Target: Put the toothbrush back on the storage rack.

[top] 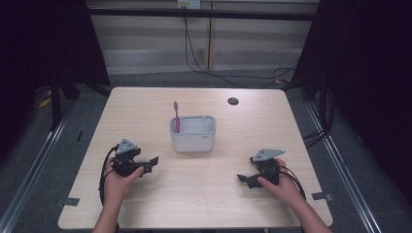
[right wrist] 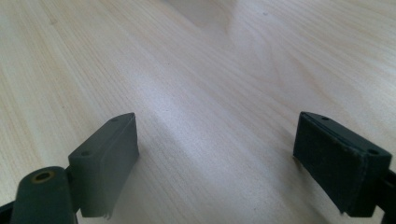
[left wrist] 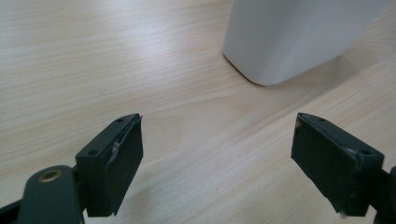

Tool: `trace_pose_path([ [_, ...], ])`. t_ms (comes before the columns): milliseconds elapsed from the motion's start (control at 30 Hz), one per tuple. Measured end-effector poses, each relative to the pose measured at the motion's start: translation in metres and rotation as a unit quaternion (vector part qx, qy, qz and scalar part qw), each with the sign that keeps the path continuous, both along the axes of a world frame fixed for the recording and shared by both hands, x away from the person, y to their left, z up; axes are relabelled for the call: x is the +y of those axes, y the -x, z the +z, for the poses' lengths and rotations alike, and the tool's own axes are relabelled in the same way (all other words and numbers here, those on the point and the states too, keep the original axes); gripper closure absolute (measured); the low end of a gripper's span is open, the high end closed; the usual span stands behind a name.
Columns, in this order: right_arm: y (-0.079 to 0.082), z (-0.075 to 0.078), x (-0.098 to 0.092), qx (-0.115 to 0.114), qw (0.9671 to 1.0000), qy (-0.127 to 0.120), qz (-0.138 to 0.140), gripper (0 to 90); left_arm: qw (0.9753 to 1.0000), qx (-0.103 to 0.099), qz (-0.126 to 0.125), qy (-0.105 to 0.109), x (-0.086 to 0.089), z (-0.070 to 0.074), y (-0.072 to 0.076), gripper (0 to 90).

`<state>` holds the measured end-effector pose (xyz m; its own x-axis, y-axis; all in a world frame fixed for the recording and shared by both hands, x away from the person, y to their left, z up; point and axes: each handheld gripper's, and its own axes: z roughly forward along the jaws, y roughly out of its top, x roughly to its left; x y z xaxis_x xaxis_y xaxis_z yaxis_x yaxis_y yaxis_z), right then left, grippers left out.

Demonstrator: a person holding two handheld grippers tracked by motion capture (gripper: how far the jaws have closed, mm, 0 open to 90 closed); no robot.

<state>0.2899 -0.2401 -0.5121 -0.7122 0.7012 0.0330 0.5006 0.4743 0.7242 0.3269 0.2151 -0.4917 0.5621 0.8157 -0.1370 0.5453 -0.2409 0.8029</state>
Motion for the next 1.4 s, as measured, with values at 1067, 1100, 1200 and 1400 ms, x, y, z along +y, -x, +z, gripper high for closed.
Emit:
trace_pose_path([
  [1067, 0.000, 0.000, 0.000, 0.000, 1.0000, 0.000, 0.000, 13.3, 0.9987, 0.011, -0.011, -0.049, 0.005, -0.016, 0.001, 16.7],
  [1100, 0.000, 0.000, 0.000, 0.000, 1.0000, 0.000, 0.000, 13.3, 0.9987, 0.011, -0.009, -0.048, 0.005, -0.017, 0.001, 16.7],
  [1200, 0.000, 0.000, 0.000, 0.000, 1.0000, 0.000, 0.000, 13.3, 0.9985, 0.012, -0.011, -0.052, 0.005, -0.017, 0.001, 16.7],
  [1400, 0.000, 0.000, 0.000, 0.000, 1.0000, 0.000, 0.000, 13.3, 0.9970, 0.018, -0.015, -0.074, 0.003, -0.018, 0.000, 16.2],
])
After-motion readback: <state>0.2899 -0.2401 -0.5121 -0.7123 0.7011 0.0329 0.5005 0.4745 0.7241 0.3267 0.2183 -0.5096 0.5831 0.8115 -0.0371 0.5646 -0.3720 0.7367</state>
